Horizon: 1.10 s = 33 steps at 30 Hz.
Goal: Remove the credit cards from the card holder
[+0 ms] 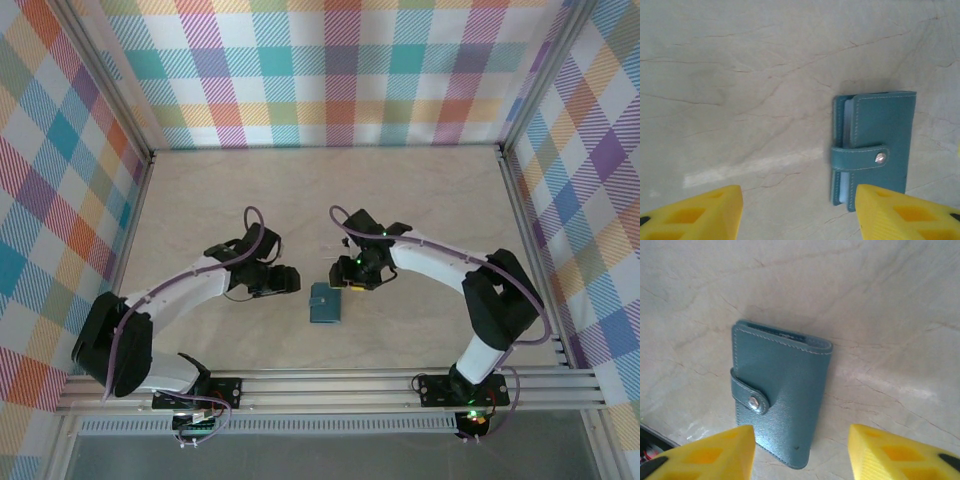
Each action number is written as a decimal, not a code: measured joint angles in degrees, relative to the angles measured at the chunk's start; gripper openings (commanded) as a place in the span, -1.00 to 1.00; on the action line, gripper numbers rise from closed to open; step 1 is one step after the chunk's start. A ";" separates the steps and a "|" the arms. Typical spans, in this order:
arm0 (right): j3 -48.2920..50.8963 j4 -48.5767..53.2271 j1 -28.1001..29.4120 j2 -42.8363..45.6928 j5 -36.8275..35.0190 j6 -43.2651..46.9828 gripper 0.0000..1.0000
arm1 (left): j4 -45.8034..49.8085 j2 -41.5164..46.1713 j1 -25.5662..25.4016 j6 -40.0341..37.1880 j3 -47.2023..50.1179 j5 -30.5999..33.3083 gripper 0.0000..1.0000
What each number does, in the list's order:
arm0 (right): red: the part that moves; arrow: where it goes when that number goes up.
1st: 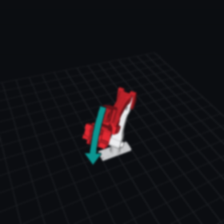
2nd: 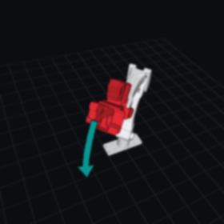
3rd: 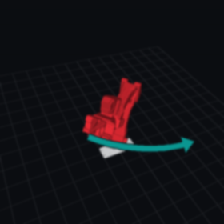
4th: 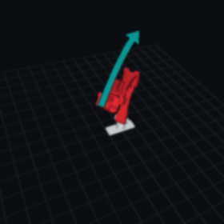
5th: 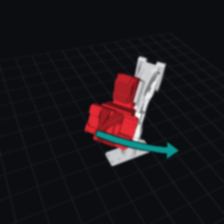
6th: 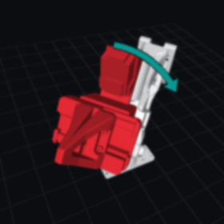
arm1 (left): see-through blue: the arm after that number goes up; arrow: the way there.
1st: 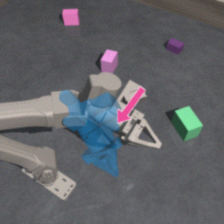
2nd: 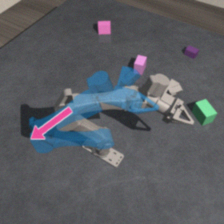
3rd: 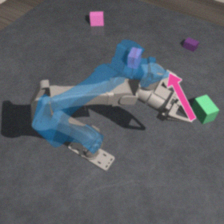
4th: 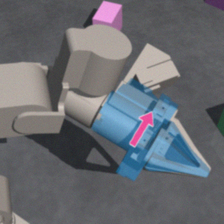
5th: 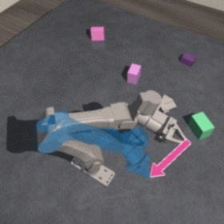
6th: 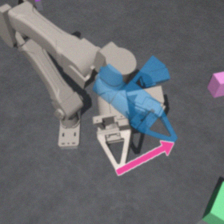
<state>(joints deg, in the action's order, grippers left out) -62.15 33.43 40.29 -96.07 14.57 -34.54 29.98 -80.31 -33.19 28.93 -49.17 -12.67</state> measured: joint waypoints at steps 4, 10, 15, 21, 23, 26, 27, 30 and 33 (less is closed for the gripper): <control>3.76 -4.81 -0.66 -1.25 4.57 -0.57 -0.13 | -1.36 -3.74 -2.47 1.42 -1.57 -0.74 0.07; 5.55 -10.78 -1.81 -4.42 8.83 -0.74 -0.26 | -3.13 -7.72 -5.53 3.39 -3.91 -1.36 -0.11; 6.67 -13.14 -2.49 -5.05 9.84 -0.94 -0.38 | -3.15 -10.47 -8.11 4.35 -6.14 -1.18 -0.28; 8.44 -15.93 -3.23 -5.25 11.67 -1.60 -0.68 | -2.97 -14.32 -11.13 4.55 -8.98 -0.76 -0.35; 8.94 -16.68 -3.48 -5.25 12.35 -1.95 -0.76 | -2.75 -15.63 -11.98 4.55 -9.92 -0.24 -0.37; 9.40 -17.64 -3.82 -5.25 13.40 -2.34 -0.84 | -1.51 -17.44 -13.03 4.52 -11.45 0.83 -0.40; 9.60 -18.10 -3.85 -5.25 13.75 -2.47 -0.85 | -1.16 -17.99 -13.31 4.50 -11.87 1.36 -0.40; 10.10 -19.12 -3.96 -5.25 14.43 -2.78 -0.88 | 0.00 -19.69 -13.86 4.50 -13.14 2.40 -0.35; 10.80 -20.22 -4.15 -5.22 14.93 -3.39 -0.88 | 2.05 -20.96 -14.62 4.37 -15.17 3.54 -0.23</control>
<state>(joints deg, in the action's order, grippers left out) -51.35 13.21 36.14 -101.30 29.50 -37.93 32.03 -101.27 -47.81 33.30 -64.34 -9.13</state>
